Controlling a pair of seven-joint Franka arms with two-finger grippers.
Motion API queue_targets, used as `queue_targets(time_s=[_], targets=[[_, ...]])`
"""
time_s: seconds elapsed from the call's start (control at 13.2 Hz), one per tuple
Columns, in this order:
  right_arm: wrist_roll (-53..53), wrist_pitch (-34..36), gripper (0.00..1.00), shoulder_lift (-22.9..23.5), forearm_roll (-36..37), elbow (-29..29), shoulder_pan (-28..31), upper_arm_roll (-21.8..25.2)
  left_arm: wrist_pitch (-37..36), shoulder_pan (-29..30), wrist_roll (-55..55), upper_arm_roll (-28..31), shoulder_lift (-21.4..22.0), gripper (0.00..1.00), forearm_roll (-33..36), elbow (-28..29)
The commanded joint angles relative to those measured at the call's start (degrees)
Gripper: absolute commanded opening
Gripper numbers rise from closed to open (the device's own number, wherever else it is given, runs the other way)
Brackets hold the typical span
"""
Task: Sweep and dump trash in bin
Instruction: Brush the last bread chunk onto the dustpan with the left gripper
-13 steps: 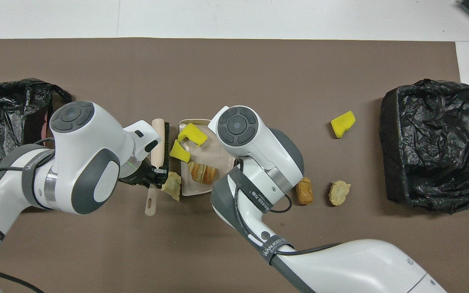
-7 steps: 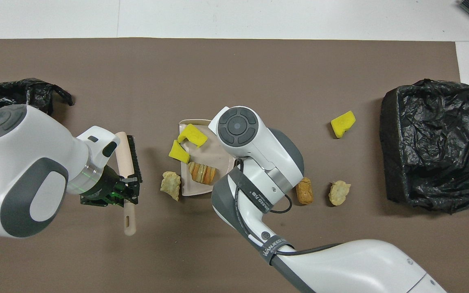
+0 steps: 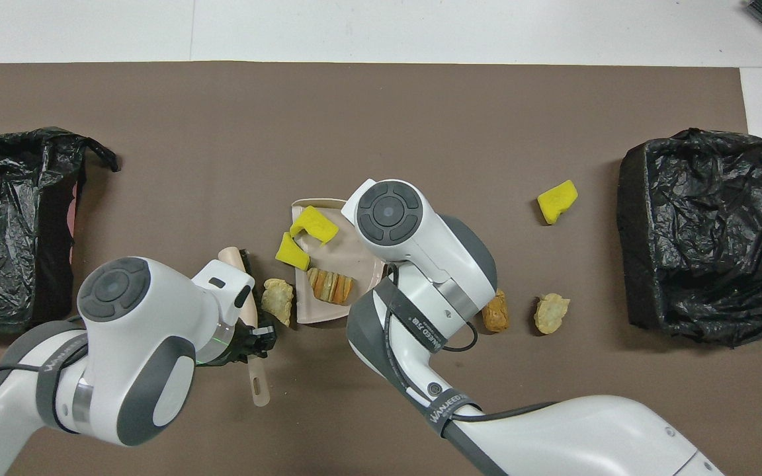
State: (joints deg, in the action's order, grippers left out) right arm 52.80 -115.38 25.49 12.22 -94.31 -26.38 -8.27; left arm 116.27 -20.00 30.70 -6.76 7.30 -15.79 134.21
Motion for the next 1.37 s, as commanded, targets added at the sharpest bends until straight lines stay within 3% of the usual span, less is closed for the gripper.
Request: queue_targets(time_s=[0.0,0.38,0.61,0.84,1.14,1.29], targets=[[1.2,-1.1,0.00,-1.3,-0.1,-3.2,0.6,-0.4,8.0,-3.5,-1.6,0.7,-3.9,0.00,-0.7,-0.3],[1.2,-1.1,0.00,-1.6,0.1,-3.7,0.7,-0.4,10.0,-3.6,-0.8,0.6,-10.8,0.00,-1.4,-10.9],[1.2,-1.1,0.00,-1.7,0.1,-3.9,0.7,-0.4,9.1,-4.8,-3.2,0.7,-10.7,0.00,-1.3,-11.2],[1.3,-1.1,0.00,-1.8,0.1,-4.2,1.0,-0.4,0.2,-4.2,-12.7,1.3,-9.3,0.00,-0.4,-11.7],[1.4,-1.2,0.00,-1.7,0.1,-4.1,1.2,-0.4,-3.4,-3.8,-12.0,1.3,-8.3,0.00,0.5,-11.2],[1.4,-1.7,0.00,-1.7,0.0,-4.1,1.2,-0.4,-7.0,-1.1,-10.8,1.7,-6.7,0.00,2.1,-14.6]])
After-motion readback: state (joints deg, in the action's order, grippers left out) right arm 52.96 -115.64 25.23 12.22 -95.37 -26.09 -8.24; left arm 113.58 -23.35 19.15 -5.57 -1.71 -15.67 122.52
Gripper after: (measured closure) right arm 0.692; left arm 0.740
